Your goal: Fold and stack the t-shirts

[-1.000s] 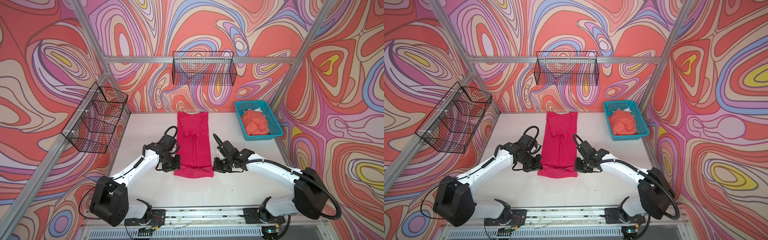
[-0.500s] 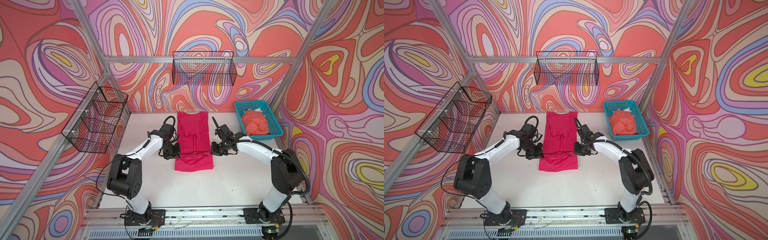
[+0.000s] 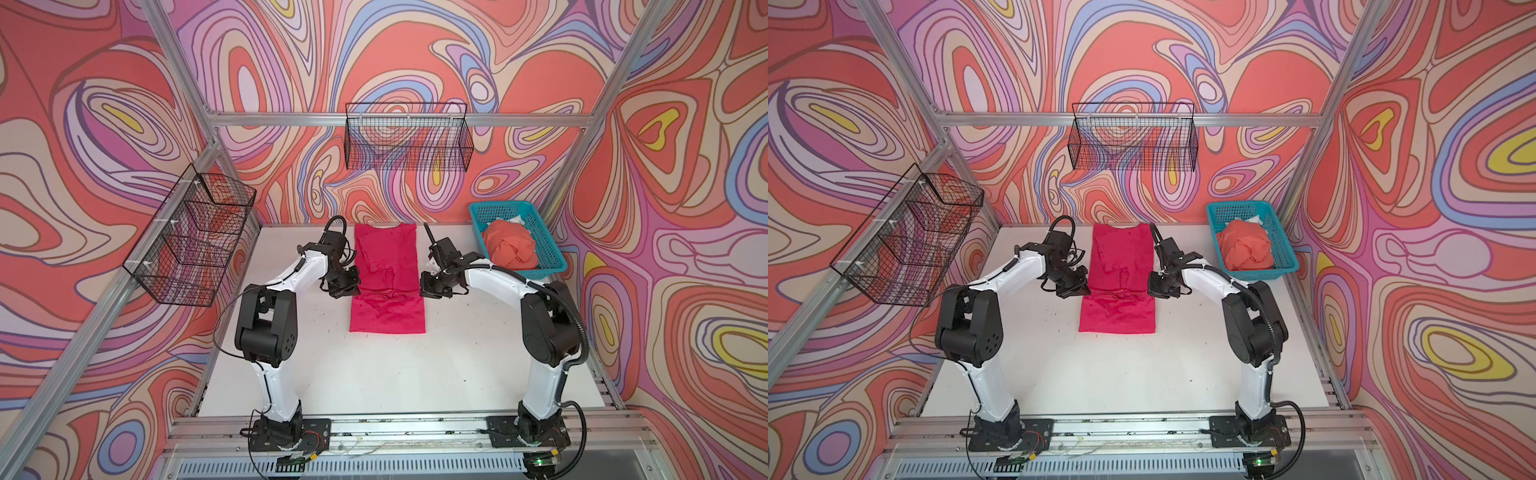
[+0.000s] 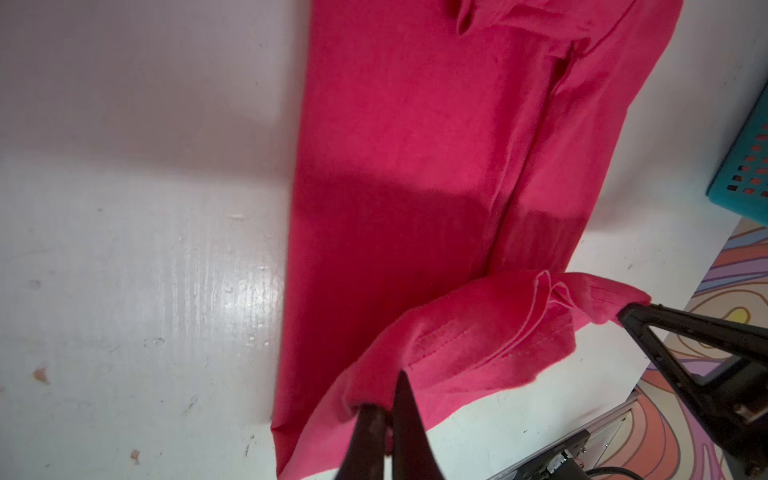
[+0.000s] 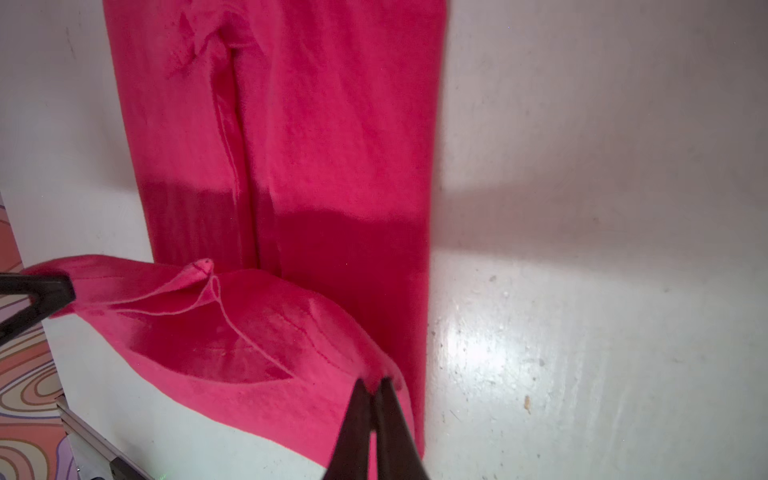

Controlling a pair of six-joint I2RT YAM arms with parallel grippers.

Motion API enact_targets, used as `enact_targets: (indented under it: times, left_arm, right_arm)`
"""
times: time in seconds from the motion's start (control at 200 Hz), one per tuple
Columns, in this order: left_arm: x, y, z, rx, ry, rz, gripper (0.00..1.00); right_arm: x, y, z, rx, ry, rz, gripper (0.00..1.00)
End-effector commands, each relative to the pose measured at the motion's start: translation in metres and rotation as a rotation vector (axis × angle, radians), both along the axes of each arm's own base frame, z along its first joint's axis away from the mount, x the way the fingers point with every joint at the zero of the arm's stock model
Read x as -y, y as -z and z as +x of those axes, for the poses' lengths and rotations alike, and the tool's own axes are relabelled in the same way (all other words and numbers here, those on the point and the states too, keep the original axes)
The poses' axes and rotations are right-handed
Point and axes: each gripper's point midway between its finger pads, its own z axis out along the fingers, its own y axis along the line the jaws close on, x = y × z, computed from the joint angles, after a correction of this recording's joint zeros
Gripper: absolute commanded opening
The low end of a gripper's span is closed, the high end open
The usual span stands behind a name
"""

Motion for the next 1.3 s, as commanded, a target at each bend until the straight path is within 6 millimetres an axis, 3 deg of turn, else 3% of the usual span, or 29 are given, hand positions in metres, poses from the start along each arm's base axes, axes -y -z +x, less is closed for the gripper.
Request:
enact_targets:
  times: [0.0, 0.511, 0.906, 1.242, 1.292]
  left_arm:
    - [0.001, -0.003, 0.012, 0.028, 0.011, -0.009, 0.0]
    - [-0.005, 0.015, 0.035, 0.04, -0.035, 0.012, 0.0]
    - [-0.011, 0.035, 0.035, 0.012, -0.053, 0.041, 0.0]
    - [-0.015, 0.034, 0.037, 0.018, -0.061, 0.062, 0.0]
    - [-0.015, 0.032, 0.037, 0.024, -0.064, 0.062, 0.15]
  right_arm:
    - [0.0, -0.005, 0.014, 0.031, 0.0, 0.004, 0.0]
    - [0.007, 0.003, 0.048, 0.084, 0.044, 0.027, 0.0]
    - [0.001, 0.017, 0.054, 0.078, 0.031, 0.041, 0.0]
    - [0.0, 0.023, 0.058, 0.075, 0.019, 0.034, 0.0]
    - [0.0, 0.022, 0.058, 0.076, 0.019, 0.03, 0.0]
